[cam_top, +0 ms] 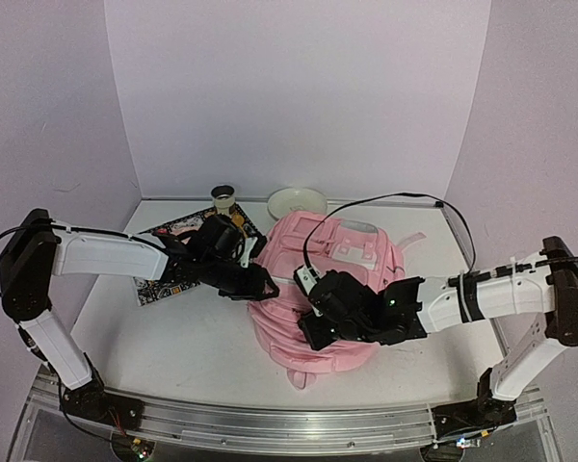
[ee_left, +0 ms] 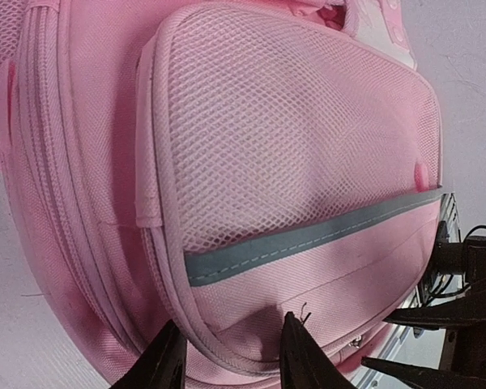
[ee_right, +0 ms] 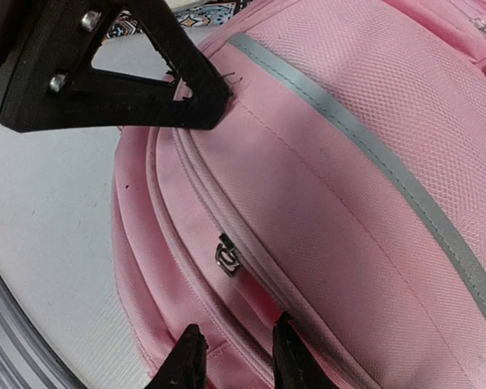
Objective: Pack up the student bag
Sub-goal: Zip the upper front pocket of the student bag.
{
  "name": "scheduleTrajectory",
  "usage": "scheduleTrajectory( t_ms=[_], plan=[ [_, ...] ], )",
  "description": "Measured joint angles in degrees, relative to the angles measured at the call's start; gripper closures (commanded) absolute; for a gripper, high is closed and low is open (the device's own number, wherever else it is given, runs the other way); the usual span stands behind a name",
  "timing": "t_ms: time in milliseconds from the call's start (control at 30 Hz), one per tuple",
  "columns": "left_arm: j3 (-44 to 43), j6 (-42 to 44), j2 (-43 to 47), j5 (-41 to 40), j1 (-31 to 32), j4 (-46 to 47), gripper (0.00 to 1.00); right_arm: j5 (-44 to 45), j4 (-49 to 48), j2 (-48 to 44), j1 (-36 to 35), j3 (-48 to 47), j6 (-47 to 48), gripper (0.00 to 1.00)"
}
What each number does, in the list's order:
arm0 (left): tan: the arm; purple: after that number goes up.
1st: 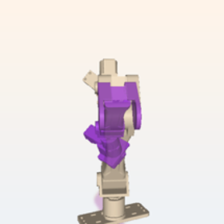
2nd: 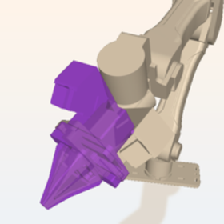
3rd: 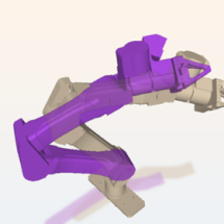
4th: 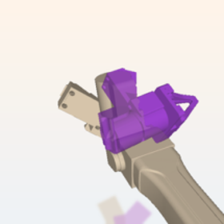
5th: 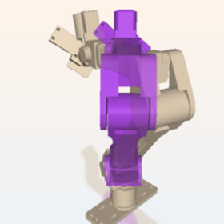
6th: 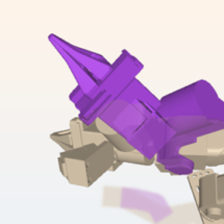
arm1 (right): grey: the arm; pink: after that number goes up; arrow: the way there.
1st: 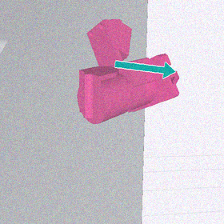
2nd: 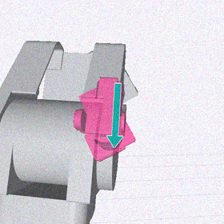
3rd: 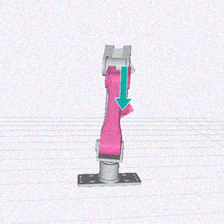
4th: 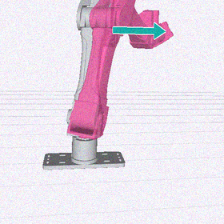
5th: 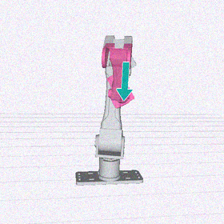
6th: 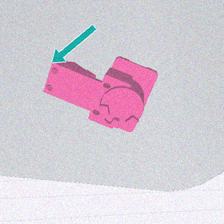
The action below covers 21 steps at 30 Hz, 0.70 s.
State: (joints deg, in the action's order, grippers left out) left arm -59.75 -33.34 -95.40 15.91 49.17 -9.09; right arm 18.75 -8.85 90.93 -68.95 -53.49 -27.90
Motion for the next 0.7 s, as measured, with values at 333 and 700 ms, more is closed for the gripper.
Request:
scheduleTrajectory(
  t_ms=[333,700],
  plan=[
    [0.27,-0.72,-0.06,0.64,-0.17,0.70,0.65,4.33,-0.34,4.05,-0.56,-1.71,1.23,0.81],
    [0.68,-1.42,-0.06,0.93,-0.34,1.69,0.69,8.15,-0.47,4.69,-0.87,-2.16,2.75,0.80]
  ],
)
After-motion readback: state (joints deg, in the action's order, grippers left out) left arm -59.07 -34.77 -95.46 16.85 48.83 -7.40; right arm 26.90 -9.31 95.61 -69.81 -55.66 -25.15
